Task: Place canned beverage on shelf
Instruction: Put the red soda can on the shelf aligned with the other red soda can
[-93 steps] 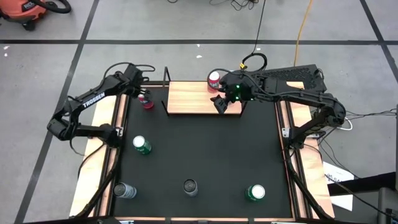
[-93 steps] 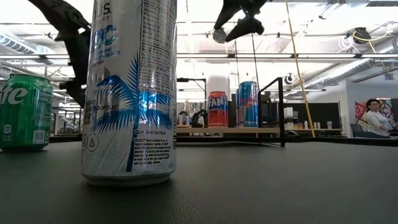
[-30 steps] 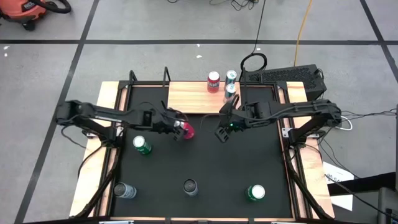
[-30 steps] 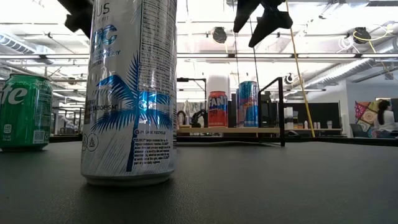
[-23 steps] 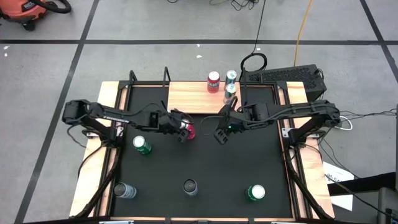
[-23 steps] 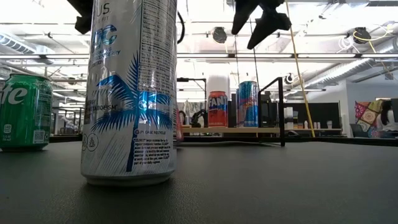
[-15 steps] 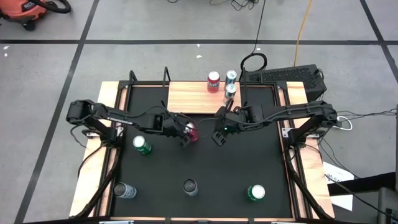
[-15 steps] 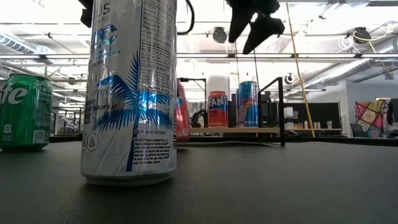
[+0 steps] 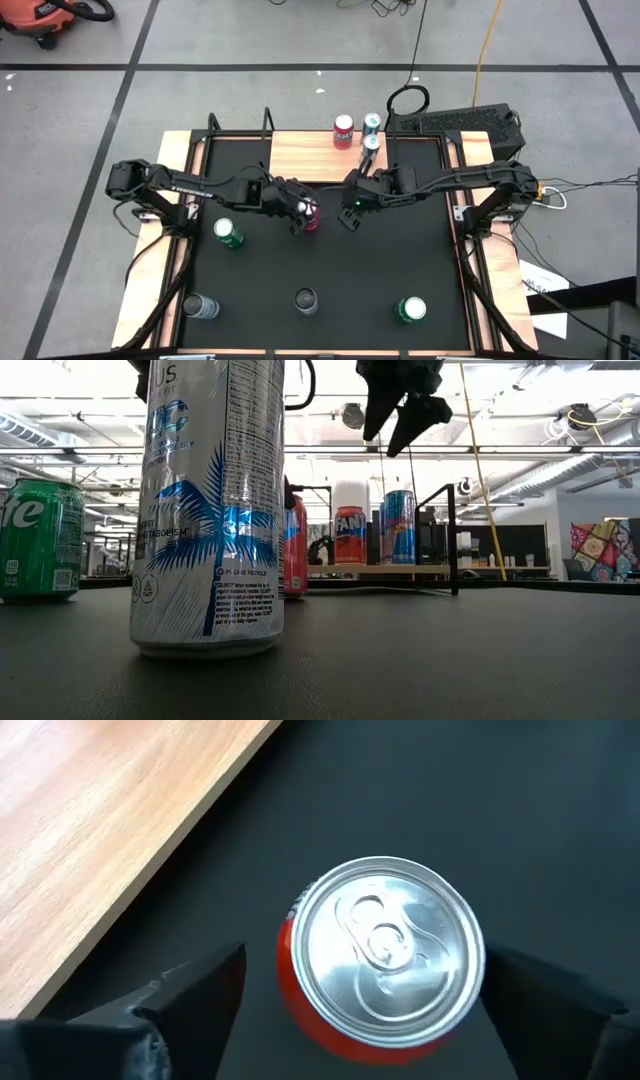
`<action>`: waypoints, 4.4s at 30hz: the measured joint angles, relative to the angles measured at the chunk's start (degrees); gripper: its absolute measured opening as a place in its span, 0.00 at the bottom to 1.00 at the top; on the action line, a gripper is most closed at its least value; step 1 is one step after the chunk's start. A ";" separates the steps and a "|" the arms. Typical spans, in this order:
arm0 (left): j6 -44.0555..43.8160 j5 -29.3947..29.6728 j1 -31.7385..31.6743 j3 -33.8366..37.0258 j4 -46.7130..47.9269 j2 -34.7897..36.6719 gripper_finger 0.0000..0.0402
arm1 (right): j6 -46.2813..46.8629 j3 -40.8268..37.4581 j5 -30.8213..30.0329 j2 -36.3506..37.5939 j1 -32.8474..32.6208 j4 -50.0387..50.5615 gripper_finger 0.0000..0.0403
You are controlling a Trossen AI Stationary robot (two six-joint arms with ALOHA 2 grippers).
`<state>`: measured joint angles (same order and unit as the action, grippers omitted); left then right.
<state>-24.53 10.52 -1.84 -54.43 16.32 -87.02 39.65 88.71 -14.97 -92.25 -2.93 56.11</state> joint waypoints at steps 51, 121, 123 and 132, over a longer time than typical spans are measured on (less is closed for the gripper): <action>0.93 7.38 -3.07 1.25 23.73 25.00 0.97 | -3.73 0.02 -5.74 -20.72 1.49 -32.37 0.83; 4.88 10.49 -7.78 1.25 12.11 19.13 0.97 | -41.79 0.09 12.29 -3.67 28.21 -23.10 0.87; 10.36 8.80 -8.50 1.25 7.33 17.27 0.97 | -39.39 0.09 12.31 -1.37 28.21 -23.14 0.83; 20.78 -2.44 -17.12 1.22 -18.42 3.19 0.78 | -34.03 0.09 19.07 0.24 30.59 -19.49 0.30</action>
<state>-3.75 8.09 -18.96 -53.21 -2.10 -83.83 5.62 88.79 4.10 -92.01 27.65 36.62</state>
